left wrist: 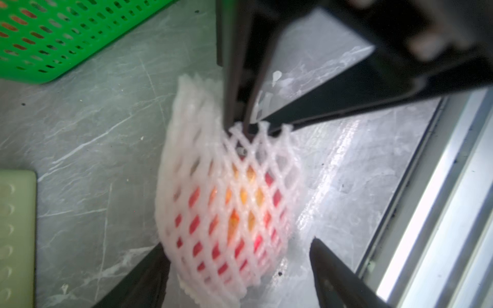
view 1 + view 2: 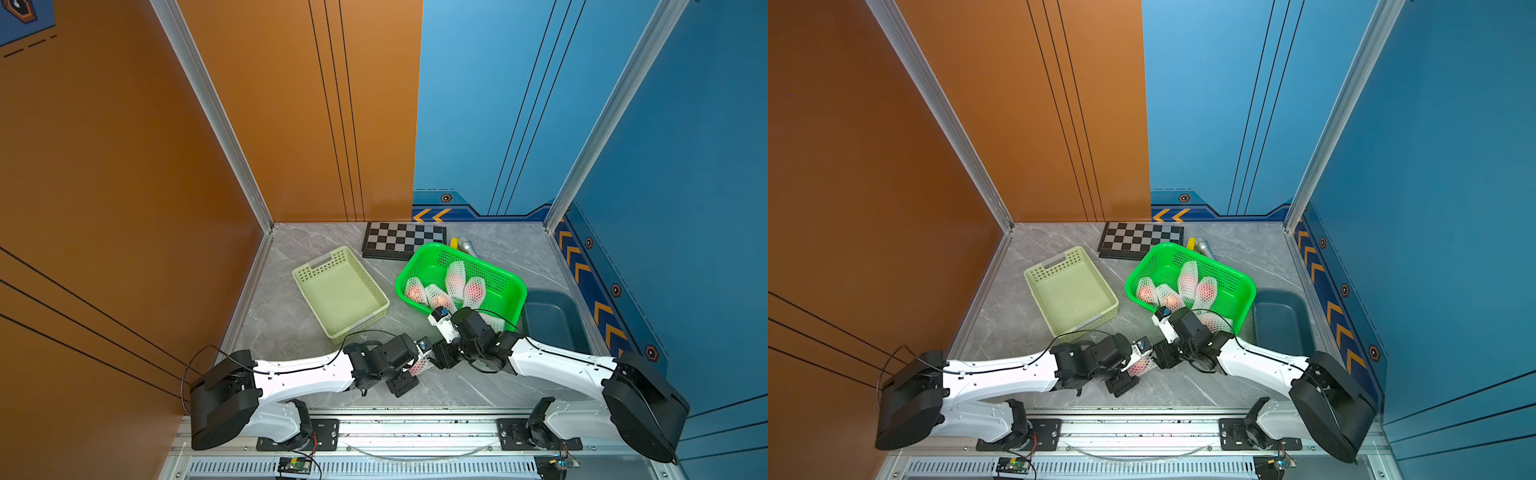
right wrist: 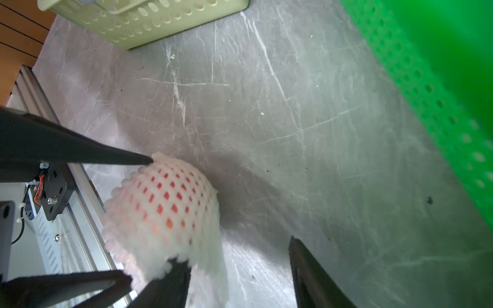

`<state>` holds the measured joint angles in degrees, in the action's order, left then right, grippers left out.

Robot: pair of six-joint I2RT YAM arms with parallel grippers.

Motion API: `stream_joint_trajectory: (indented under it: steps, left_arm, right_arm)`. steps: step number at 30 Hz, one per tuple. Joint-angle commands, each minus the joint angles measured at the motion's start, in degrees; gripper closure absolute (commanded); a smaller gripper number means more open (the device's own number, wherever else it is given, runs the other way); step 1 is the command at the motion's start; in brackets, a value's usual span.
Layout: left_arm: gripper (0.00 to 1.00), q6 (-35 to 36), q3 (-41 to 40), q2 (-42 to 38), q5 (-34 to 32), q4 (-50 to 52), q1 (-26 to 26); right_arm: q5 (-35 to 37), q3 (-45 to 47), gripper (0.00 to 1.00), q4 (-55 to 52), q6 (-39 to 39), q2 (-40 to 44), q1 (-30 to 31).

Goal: Remove foam nets from apples
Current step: Remove the foam net from the apple.

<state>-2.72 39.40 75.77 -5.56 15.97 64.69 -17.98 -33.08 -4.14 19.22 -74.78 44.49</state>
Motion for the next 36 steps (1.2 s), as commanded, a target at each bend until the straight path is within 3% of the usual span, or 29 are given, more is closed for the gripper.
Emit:
stream_joint_trajectory:
  steps: [1,5,14,17,19,22,24,30,36]
  left_arm:
    - [0.16,-2.19,-0.2,-0.88,1.64,0.91,0.66]
    - [0.08,-1.93,0.19,1.92,-2.4,1.07,0.39]
    - [0.05,-1.18,-0.1,5.89,-3.57,-6.28,-0.43]
    - [0.12,-1.16,-2.03,4.81,-2.82,-9.61,-1.02]
    - [0.28,-1.4,-3.41,3.98,-2.14,-11.09,-1.58]
    - [0.42,-1.72,-4.26,3.26,-1.27,-10.88,-2.2]
    - [0.44,-1.93,-4.68,2.98,-0.69,-10.48,-2.33]
    - [0.26,-3.72,-5.56,2.81,0.2,-9.55,-2.11]
    - [0.23,-5.28,-5.47,4.09,-1.12,-8.58,-2.13]
  right_arm:
    - [1.47,-2.19,0.39,-1.85,-1.53,-0.84,-0.52]
    - [1.18,-2.51,0.39,-2.24,-2.27,-2.16,-0.89]
    - [0.66,-2.6,0.39,-2.35,-2.78,-3.4,-0.98]
    - [0.65,-2.51,0.39,-2.37,-2.79,-3.35,-0.92]
    - [0.57,-2.41,0.39,-2.47,-2.79,-3.22,-1.07]
    - [0.61,-2.22,0.38,-2.41,-2.61,-3.21,-1.1]
    - [0.53,-2.04,0.38,-2.39,-2.52,-3.18,-1.16]
    - [0.49,-2.07,0.38,-2.27,-2.52,-3.26,-1.51]
    - [0.13,-2.1,0.38,-2.26,-2.86,-3.66,-2.26]
